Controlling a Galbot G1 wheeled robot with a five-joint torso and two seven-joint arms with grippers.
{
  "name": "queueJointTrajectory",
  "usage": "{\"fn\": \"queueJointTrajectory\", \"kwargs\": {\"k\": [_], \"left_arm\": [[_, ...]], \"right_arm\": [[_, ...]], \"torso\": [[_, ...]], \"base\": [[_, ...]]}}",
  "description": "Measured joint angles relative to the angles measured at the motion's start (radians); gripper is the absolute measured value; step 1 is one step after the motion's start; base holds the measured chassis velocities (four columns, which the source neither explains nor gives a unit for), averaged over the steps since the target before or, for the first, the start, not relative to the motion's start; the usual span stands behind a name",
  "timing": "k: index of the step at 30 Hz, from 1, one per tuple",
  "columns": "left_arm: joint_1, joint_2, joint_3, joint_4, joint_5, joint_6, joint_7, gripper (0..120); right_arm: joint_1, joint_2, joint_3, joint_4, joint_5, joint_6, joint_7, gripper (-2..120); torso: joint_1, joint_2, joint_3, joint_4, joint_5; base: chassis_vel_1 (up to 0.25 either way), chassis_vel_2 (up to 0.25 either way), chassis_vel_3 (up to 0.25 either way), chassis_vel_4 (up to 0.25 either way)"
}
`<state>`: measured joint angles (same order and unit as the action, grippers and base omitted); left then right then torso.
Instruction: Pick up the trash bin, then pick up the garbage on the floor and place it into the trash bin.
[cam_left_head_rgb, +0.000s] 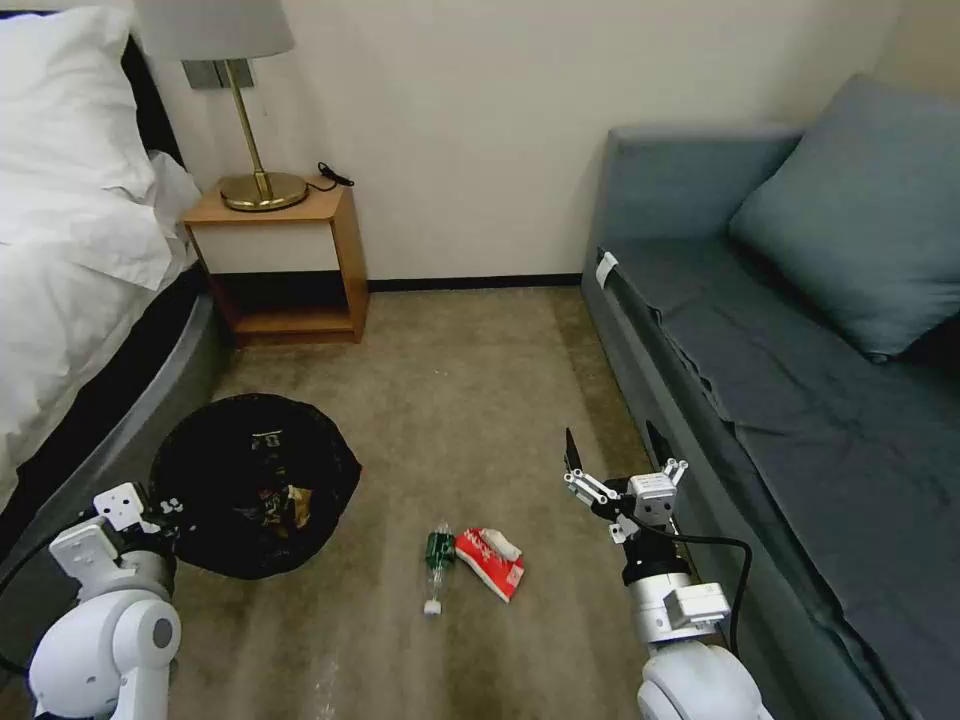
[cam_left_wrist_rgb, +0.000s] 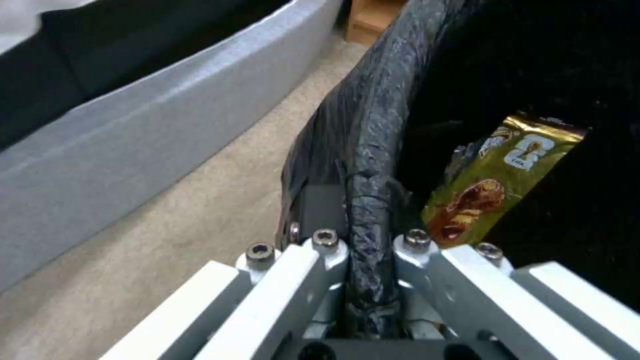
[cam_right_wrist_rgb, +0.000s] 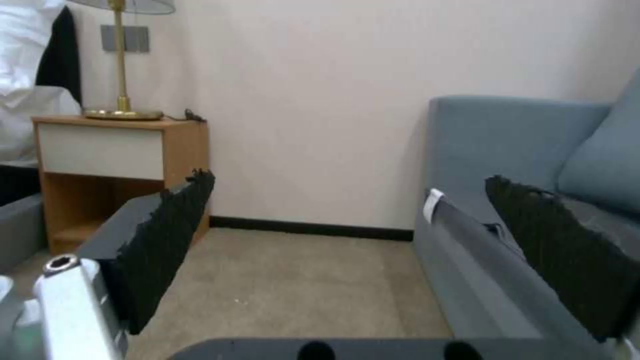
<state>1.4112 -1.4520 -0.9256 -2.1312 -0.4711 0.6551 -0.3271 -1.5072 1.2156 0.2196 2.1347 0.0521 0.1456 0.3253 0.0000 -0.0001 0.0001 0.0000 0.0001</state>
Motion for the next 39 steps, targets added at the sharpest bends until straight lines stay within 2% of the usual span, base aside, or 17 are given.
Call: {"fn": "queueJointTrajectory", "kwargs": {"k": [7, 15, 19, 20, 23, 27, 28, 29, 33, 39], "left_arm": [[-0.001, 0.000, 0.000, 0.000, 0.000, 0.000, 0.000, 2], [-0.001, 0.002, 0.003, 0.000, 0.000, 0.001, -0.001, 2], [-0.004, 0.003, 0.012, 0.006, 0.004, 0.001, 0.000, 2], [-0.004, 0.003, 0.012, 0.006, 0.004, 0.001, 0.000, 2], [-0.006, 0.002, 0.014, 0.010, 0.008, 0.002, 0.001, 2], [-0.006, 0.000, 0.015, 0.013, 0.012, 0.002, 0.001, 2], [-0.005, -0.002, 0.016, 0.014, 0.014, 0.002, 0.001, 2], [-0.005, -0.002, 0.016, 0.014, 0.014, 0.002, 0.001, 2], [-0.003, -0.008, 0.019, 0.024, 0.022, 0.000, 0.002, 2], [0.000, -0.010, 0.018, 0.033, 0.025, -0.006, 0.004, 2]], "right_arm": [[0.023, -0.019, -0.004, -0.013, 0.015, 0.012, -0.017, 100], [0.083, -0.109, -0.040, -0.022, 0.116, -0.068, -0.022, 100], [0.225, -0.260, -0.152, -0.062, 0.403, -0.246, -0.028, 100], [0.225, -0.260, -0.152, -0.062, 0.403, -0.246, -0.028, 100], [0.449, -0.366, -0.371, -0.161, 0.681, -0.393, -0.021, 100], [0.581, -0.410, -0.529, -0.223, 0.846, -0.486, -0.030, 100], [0.627, -0.418, -0.580, -0.247, 0.896, -0.537, -0.033, 100], [0.627, -0.418, -0.580, -0.247, 0.896, -0.537, -0.033, 100], [0.805, -0.412, -0.751, -0.353, 0.964, -0.621, -0.074, 100], [0.897, -0.378, -0.874, -0.444, 0.980, -0.652, -0.084, 100]], "torso": [[0.000, 0.000, 0.000, -0.0002, 0.0000], [0.000, 0.000, 0.000, -0.0001, 0.0002], [0.000, 0.000, 0.000, -0.0003, 0.0001], [0.000, 0.000, 0.000, -0.0003, 0.0001], [0.000, 0.000, 0.000, 0.0002, 0.0001], [0.000, 0.000, 0.000, -0.0002, 0.0000], [0.000, 0.000, 0.000, -0.0001, 0.0001], [0.000, 0.000, 0.000, -0.0001, 0.0001], [0.000, 0.000, 0.000, 0.0001, -0.0002], [0.000, 0.000, 0.000, 0.0001, -0.0001]], "base": [[-0.063, 0.097, 0.080, -0.104], [0.000, 0.000, 0.000, 0.000], [0.000, 0.000, 0.000, 0.000], [0.000, 0.000, 0.000, 0.000], [0.000, 0.000, 0.000, 0.000], [0.000, 0.000, 0.000, 0.000], [0.000, 0.000, 0.000, 0.000], [0.000, 0.000, 0.000, 0.000], [0.000, 0.000, 0.000, 0.000], [0.000, 0.000, 0.000, 0.000]]}}
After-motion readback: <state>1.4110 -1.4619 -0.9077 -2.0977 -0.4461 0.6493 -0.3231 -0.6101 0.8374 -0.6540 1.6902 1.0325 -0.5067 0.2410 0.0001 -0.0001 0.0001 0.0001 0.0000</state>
